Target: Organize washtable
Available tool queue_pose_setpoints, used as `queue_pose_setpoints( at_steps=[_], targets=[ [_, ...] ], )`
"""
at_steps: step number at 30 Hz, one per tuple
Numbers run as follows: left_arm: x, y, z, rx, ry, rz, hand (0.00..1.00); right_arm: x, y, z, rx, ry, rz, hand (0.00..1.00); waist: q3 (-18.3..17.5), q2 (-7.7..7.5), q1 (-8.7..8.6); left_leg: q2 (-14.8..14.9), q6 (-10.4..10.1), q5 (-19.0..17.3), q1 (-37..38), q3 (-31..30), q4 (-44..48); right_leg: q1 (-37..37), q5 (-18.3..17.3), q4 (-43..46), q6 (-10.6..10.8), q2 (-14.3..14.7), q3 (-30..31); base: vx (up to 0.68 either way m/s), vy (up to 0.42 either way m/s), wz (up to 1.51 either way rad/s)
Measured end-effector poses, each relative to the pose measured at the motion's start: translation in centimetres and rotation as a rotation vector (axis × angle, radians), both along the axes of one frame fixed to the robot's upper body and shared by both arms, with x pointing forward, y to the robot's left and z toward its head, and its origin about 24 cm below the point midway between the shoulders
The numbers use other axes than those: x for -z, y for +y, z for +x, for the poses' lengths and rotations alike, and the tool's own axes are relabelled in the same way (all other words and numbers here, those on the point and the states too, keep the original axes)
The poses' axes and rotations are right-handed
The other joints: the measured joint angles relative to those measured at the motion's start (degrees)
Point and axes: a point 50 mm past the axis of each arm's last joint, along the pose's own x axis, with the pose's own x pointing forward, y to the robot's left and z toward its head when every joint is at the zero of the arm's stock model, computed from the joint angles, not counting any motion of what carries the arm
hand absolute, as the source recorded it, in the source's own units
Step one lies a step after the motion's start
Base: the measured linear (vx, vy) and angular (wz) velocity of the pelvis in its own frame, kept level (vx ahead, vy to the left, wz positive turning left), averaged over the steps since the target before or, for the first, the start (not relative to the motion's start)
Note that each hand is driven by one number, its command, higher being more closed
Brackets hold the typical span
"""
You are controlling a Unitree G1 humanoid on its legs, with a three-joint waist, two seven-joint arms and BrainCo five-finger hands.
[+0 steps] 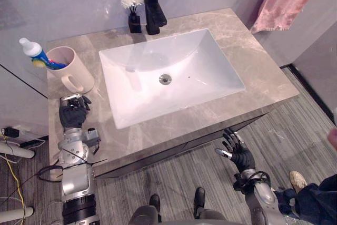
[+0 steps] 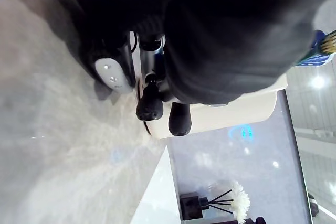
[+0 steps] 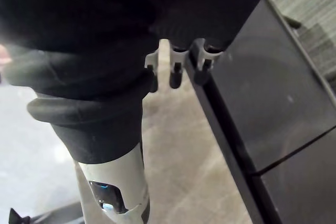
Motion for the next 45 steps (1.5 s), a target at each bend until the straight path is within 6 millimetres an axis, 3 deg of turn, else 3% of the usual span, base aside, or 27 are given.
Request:
queue_pose_setpoints(
  at_steps=[12, 27, 34, 45],
  targets=[
    [0.5, -0.2, -0.3, 0.03, 0.018, 0.005, 1.0, -0.1, 0.1, 0.1, -0.005, -0.004, 0.001, 0.0, -0.03, 0.02, 0.04, -0.09, 0.05, 0.04, 0.36, -0.6, 0.01, 0.66, 0.0, 0.0, 0.0, -0.08, -0.42, -0.02, -0.013, 0.02],
    [2.0, -2.7, -1.2, 0.178, 0.066, -0.027, 1.0, 0.0, 0.4, 0.3, -0.023, 0.008, 0.006, 0.0, -1.7, 0.3, -0.07, -0.57, 0.46, 0.36, 1.46, -1.97, 0.11, 2.43, 0.0, -0.01, 0.0, -0.55, -2.15, -0.04, -0.021, 0.05],
    [2.6, -3.8, -1.0, 0.215, 0.088, -0.057, 1.0, 0.2, 0.5, 0.3, -0.027, 0.015, 0.008, 0.0, -3.12, 0.46, -1.42, -0.88, 0.66, 0.64, 1.44, -2.28, 0.1, 2.58, -0.01, 0.02, 0.0, -0.84, -2.99, -0.05, -0.022, 0.03],
    [2.5, -3.8, -0.1, 0.201, 0.082, -0.068, 1.0, 0.4, 0.0, 0.1, -0.024, 0.03, -0.012, 0.0, -3.44, 0.39, -1.5, -0.94, 0.62, 0.65, 0.64, -0.79, 0.1, 1.0, 0.0, 0.2, 0.01, -0.9, -1.67, -0.05, -0.021, -0.07]
  ],
)
